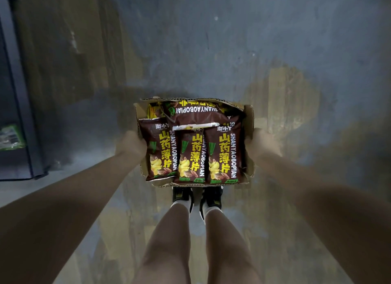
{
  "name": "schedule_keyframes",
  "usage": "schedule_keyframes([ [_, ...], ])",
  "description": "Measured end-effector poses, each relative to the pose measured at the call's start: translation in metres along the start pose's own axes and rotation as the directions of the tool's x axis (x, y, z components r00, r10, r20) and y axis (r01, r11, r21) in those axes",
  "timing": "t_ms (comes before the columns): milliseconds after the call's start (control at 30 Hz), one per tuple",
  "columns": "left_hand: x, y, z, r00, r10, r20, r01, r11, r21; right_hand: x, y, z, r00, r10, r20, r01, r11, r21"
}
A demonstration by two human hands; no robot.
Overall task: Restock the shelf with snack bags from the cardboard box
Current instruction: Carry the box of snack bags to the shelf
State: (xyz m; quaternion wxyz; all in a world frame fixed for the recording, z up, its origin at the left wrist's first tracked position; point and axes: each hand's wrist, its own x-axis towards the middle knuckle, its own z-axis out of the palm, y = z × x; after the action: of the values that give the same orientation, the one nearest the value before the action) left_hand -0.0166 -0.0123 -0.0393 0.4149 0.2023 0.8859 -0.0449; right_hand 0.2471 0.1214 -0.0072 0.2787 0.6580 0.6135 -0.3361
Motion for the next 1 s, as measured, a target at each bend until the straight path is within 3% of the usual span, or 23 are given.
schedule_keyframes([
  [300,-0.004,0.003,-0.008,0.996,0.091,-0.001,-0.091,0.993,0.073,-0.006,0.006,0.005,0.998,-0.001,-0.068,0.005,0.999,0.052],
  [567,-0.009,0.014,-0.028,0.995,0.102,-0.012,-0.102,0.995,0.022,-0.003,-0.003,-0.015,0.993,-0.039,-0.112,0.047,0.996,0.071],
  [833,-0.014,0.032,-0.107,0.992,0.110,-0.063,-0.115,0.991,-0.072,-0.019,-0.051,-0.084,0.974,-0.130,-0.183,0.141,0.989,0.052],
  [1000,-0.028,0.044,-0.172,0.989,0.106,-0.108,-0.127,0.968,-0.216,-0.042,-0.095,-0.137,0.953,-0.171,-0.249,0.191,0.980,0.059],
])
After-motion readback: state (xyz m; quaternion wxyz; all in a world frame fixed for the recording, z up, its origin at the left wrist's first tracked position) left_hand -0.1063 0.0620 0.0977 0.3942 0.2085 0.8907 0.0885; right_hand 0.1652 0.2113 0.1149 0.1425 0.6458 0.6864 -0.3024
